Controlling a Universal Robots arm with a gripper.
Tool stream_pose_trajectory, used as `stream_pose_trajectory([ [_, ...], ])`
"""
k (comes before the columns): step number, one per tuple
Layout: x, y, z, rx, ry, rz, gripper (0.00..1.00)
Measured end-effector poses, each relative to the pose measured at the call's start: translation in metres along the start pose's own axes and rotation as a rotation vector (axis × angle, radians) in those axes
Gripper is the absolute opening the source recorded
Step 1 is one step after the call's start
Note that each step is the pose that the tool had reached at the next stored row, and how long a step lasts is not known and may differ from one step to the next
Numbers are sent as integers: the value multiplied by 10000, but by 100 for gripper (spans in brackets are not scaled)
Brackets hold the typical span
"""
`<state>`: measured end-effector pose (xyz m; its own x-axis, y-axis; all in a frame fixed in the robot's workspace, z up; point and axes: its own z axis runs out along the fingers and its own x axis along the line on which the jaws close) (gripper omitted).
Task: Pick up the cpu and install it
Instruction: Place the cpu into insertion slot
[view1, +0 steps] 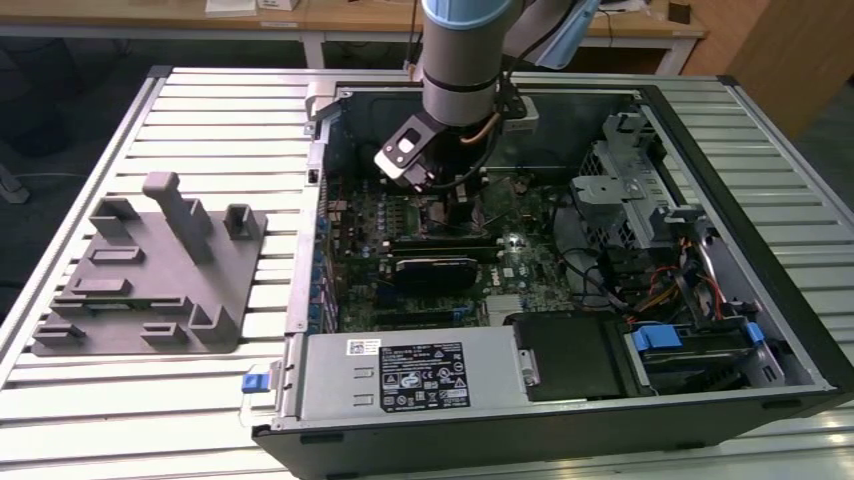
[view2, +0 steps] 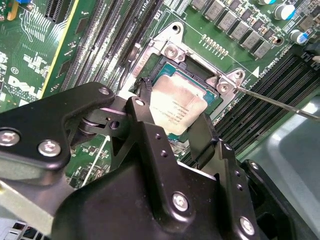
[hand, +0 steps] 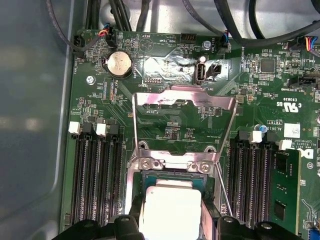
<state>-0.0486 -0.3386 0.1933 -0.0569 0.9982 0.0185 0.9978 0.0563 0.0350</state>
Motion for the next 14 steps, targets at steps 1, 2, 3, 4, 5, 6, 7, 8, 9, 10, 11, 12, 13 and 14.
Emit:
stream_pose_trajectory([
  [1, 0, 0, 0, 0, 1, -18, 54],
  [2, 0, 0, 1, 1, 1, -37, 54],
  [3, 0, 1, 2, 2, 2, -54, 54],
  [4, 0, 2, 2, 2, 2, -66, 54],
  [5, 0, 3, 2, 2, 3, -72, 54],
  [6, 0, 4, 2, 2, 3, -77, 54],
  [7, 0, 5, 3, 1, 4, -82, 54],
  [8, 0, 5, 3, 1, 5, -82, 54],
  [9, 0, 5, 3, 1, 5, -82, 54],
  [10, 0, 5, 3, 0, 5, -83, 54],
  [11, 0, 5, 3, 1, 5, -83, 54],
  [12, 0, 5, 3, 0, 5, -83, 54],
  [13, 0, 5, 3, 1, 5, -83, 54],
  [14, 0, 5, 3, 1, 5, -83, 54],
])
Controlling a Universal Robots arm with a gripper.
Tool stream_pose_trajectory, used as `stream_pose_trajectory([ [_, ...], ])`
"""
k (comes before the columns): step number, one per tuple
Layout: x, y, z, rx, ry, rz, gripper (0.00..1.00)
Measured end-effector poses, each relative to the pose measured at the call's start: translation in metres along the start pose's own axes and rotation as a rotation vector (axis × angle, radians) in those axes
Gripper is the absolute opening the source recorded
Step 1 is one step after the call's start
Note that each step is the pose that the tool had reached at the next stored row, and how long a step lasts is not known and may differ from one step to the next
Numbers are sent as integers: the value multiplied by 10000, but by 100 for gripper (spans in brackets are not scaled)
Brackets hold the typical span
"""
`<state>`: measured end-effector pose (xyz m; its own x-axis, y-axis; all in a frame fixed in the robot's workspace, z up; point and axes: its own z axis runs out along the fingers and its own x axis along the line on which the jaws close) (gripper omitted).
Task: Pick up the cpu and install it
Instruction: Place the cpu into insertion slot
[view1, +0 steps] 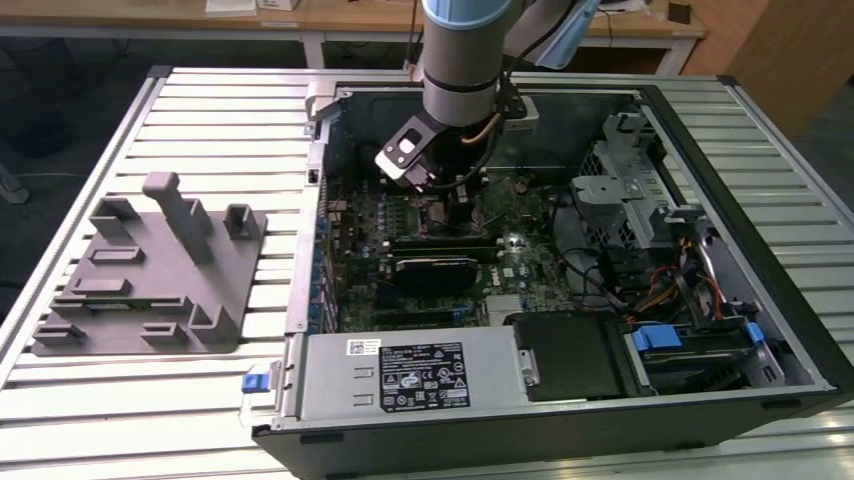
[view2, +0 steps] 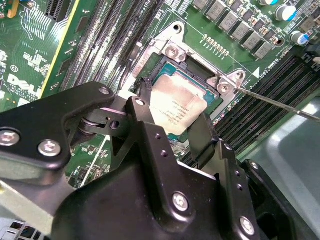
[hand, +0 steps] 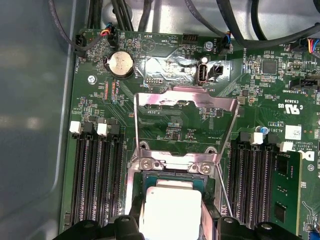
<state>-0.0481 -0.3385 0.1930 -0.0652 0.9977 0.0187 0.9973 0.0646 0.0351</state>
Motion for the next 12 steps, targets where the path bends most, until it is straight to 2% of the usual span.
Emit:
stream_pose_trajectory([
  [4, 3, 2, 4, -6, 10, -1, 55],
  [5, 1, 0, 2, -3, 4, 0, 61],
  [12, 0, 0, -7, -1, 1, -1, 61],
])
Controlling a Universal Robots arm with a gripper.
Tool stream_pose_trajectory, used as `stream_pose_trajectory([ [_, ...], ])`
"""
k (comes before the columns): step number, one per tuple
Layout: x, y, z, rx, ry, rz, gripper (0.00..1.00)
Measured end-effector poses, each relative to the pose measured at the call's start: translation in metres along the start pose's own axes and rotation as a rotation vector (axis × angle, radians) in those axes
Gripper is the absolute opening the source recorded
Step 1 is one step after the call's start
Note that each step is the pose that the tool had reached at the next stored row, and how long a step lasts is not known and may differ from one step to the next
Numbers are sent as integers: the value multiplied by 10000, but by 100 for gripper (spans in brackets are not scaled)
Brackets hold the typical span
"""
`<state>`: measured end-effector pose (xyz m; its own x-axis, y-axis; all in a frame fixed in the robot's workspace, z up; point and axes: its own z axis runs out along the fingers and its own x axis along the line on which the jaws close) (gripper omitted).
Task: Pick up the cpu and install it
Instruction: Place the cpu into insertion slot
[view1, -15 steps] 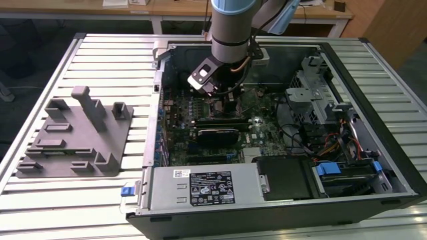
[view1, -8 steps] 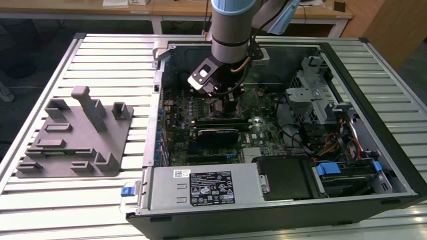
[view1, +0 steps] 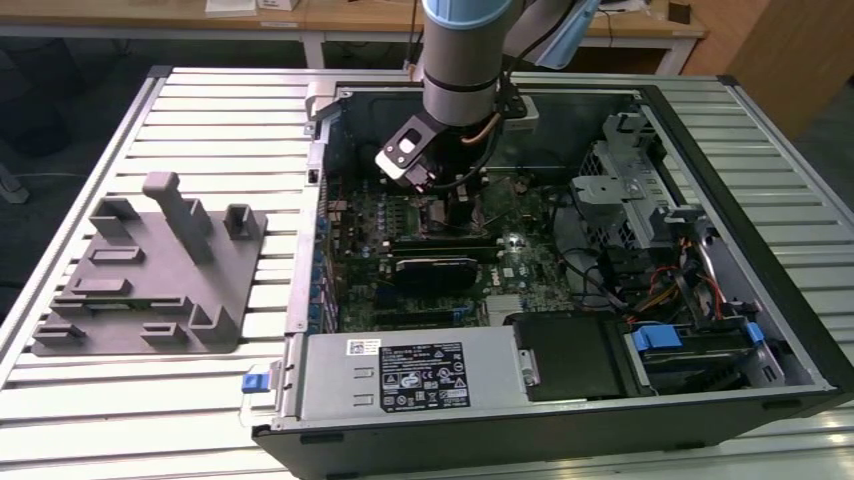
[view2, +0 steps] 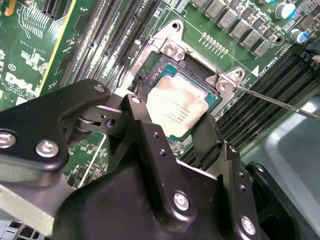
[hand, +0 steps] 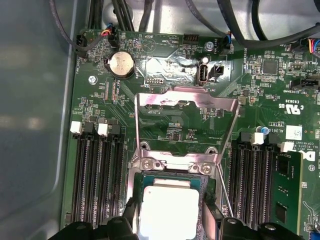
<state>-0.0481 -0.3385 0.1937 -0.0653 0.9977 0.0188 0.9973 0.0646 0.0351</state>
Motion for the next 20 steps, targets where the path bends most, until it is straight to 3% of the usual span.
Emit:
stream_pose_trajectory([
  [14, 0, -1, 0, -4, 10, 203, 61],
  [16, -1, -2, -1, -2, 7, 203, 60],
  [17, -1, -2, -1, -2, 8, 203, 54],
  [20, 0, -1, 0, -4, 10, 203, 54],
])
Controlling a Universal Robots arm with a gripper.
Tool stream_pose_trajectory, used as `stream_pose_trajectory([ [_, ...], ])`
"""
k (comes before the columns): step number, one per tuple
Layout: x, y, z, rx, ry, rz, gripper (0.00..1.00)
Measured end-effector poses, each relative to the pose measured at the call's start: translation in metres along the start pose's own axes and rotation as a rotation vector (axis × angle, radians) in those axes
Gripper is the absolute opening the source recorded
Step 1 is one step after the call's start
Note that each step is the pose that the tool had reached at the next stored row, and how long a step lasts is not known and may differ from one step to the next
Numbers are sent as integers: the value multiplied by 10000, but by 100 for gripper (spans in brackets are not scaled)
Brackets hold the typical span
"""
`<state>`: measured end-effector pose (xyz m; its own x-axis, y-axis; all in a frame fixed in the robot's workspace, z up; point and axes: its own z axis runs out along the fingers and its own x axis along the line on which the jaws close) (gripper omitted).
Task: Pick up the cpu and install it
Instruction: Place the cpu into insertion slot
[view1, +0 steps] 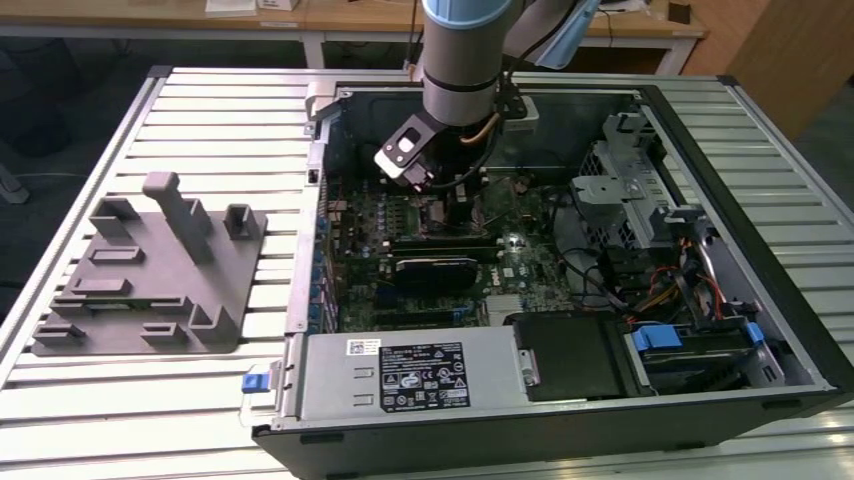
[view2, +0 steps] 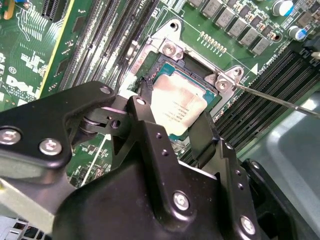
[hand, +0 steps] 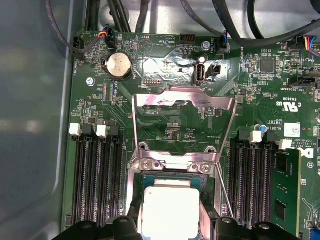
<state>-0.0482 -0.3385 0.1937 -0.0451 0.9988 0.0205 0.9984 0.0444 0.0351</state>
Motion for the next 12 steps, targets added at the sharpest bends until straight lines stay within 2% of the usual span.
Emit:
stream_pose_trajectory([
  [12, 0, 2, -14, 0, -13, -1, 54],
])
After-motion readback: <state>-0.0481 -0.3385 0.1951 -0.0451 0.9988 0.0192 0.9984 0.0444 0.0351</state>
